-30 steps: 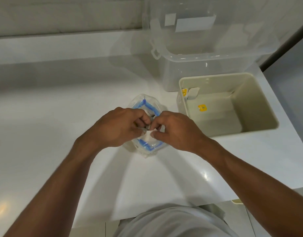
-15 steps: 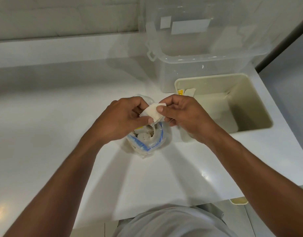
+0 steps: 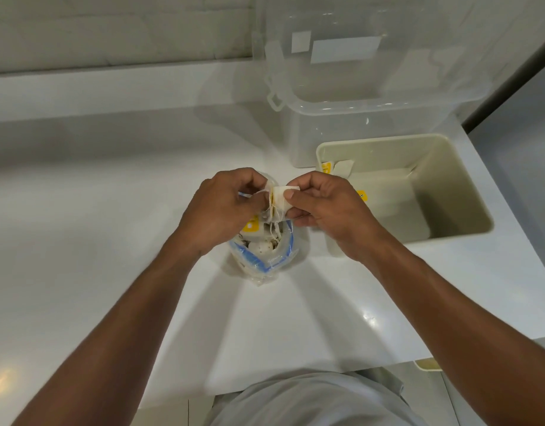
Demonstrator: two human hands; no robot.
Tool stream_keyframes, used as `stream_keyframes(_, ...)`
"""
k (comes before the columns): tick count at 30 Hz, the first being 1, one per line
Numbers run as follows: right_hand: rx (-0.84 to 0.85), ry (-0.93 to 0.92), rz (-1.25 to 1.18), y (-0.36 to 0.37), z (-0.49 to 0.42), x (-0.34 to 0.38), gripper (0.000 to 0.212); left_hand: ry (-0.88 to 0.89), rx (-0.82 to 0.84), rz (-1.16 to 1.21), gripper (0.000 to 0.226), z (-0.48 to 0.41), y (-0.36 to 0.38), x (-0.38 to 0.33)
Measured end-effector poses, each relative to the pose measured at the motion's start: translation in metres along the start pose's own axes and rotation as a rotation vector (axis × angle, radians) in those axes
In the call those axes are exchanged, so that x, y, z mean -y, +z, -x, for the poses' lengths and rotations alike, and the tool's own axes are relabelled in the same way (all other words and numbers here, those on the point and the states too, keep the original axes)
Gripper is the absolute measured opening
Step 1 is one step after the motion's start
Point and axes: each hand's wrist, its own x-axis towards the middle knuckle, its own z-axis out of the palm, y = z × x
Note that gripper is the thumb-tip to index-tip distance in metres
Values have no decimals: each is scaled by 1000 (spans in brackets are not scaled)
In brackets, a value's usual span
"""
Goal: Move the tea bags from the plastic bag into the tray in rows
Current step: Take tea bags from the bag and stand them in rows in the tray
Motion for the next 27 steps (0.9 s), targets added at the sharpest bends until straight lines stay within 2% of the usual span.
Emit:
stream_keyframes(3, 2, -3, -10, -1, 1, 2, 2, 68, -128, -205, 5, 0, 2, -2)
stream_keyframes(5, 3, 1, -18, -1, 2, 2, 1, 77, -119, -225, 8, 1, 1, -6)
stream_keyframes(9, -11, 6, 1, -1, 3, 1, 4, -24, 134, 148, 12, 3, -2, -14)
stream_keyframes(13, -5, 5, -20, -4, 6, 1, 5, -90, 220, 330, 16, 3, -5, -14)
stream_keyframes(16, 19, 8, -28, -6, 7, 0, 6, -54, 212, 277, 17, 2, -5, -11)
stream_keyframes(19, -49, -46, 105, -10, 7, -1, 3, -27, 151, 176, 18, -1, -10, -10)
stream_keyframes(22, -68, -92, 223, -16, 7, 3, 6, 87, -36, -390, 23, -5, -21, -12)
stream_keyframes(23, -50, -97, 218, -18, 8, 6, 5, 102, -79, -463, 21, -6, -24, -14)
stream_keyframes(27, 37, -150, 87, -18, 10, 14, 5, 107, -49, -303, 8, -11, -31, -22)
